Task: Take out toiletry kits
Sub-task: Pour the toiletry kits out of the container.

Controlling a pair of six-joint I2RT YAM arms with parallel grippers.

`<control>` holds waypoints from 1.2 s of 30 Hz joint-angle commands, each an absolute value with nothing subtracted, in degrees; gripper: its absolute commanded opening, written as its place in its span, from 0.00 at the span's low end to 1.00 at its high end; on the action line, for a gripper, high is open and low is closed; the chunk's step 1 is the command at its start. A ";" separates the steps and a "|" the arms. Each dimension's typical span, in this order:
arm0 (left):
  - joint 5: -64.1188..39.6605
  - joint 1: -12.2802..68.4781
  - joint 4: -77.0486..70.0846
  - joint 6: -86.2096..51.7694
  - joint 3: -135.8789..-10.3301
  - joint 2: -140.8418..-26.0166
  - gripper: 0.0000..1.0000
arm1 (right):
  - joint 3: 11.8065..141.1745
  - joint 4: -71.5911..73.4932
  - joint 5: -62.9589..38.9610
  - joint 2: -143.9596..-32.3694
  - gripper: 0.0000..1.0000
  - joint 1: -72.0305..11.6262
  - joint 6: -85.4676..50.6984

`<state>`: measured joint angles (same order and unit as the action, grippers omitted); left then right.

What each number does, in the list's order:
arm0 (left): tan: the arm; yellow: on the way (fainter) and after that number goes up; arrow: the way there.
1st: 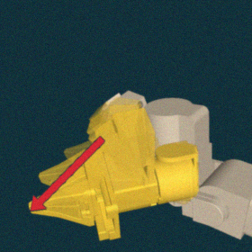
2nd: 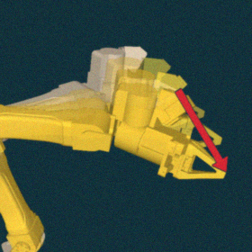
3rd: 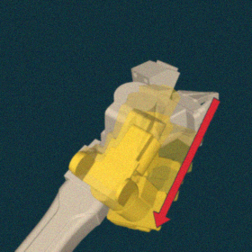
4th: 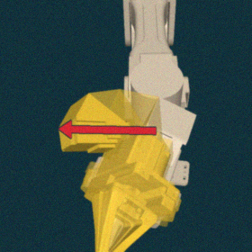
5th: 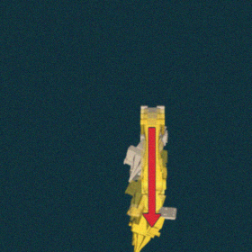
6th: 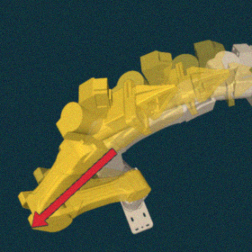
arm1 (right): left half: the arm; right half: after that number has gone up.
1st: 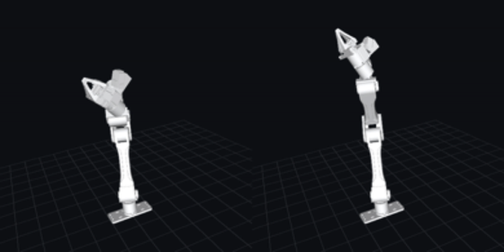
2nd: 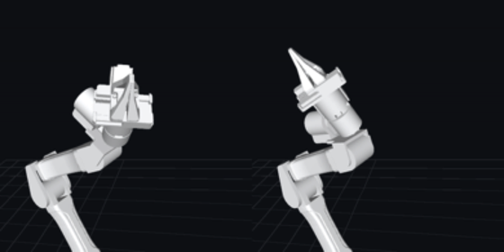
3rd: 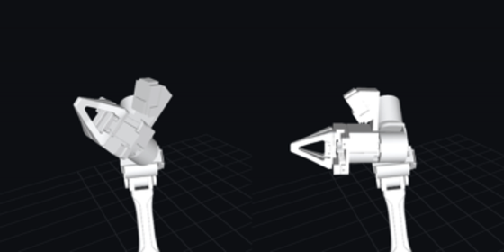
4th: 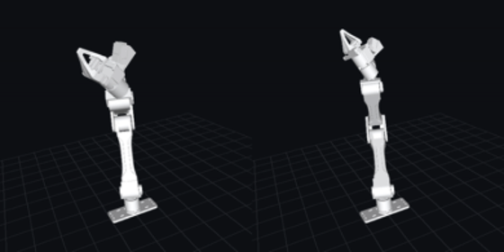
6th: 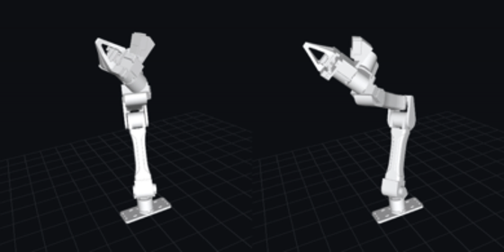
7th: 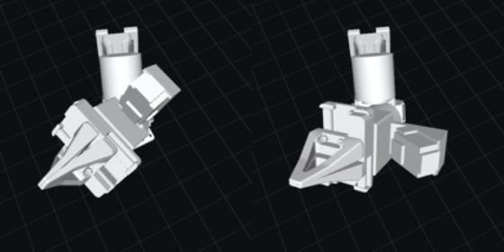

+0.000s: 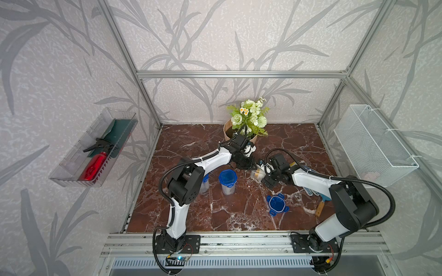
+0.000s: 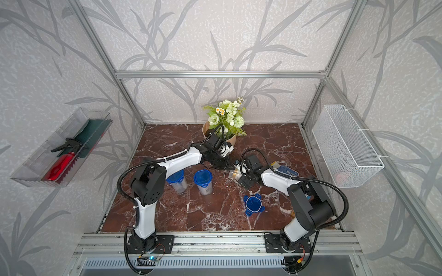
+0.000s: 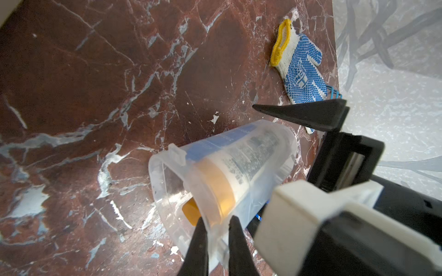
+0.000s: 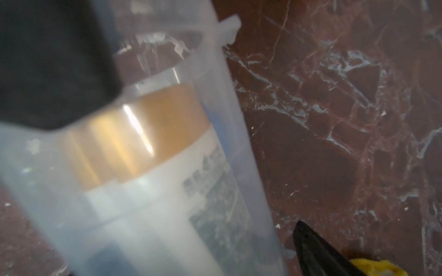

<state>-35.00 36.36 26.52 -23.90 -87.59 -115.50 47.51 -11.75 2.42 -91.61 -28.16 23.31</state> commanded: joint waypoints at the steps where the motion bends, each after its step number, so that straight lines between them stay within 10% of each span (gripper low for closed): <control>1: -36.21 35.93 26.74 -23.29 -87.34 -113.12 0.00 | 49.80 -16.48 1.38 -91.78 0.89 -28.21 21.50; 18: -36.32 36.57 23.55 -25.54 -81.93 -110.62 0.00 | 68.31 -47.93 -2.37 -87.02 0.43 -28.21 14.76; 26: -33.11 37.00 23.38 -26.53 -81.37 -108.73 0.52 | 71.06 -55.84 -3.03 -88.70 0.29 -28.22 13.63; 36: -30.77 38.15 23.95 -26.68 -81.96 -108.40 0.75 | 74.07 -58.17 -5.20 -90.99 0.27 -28.62 13.89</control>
<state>-32.62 37.50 22.50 -27.00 -81.93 -110.24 70.59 -56.82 -3.11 -90.21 -28.27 14.35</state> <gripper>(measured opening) 0.743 0.677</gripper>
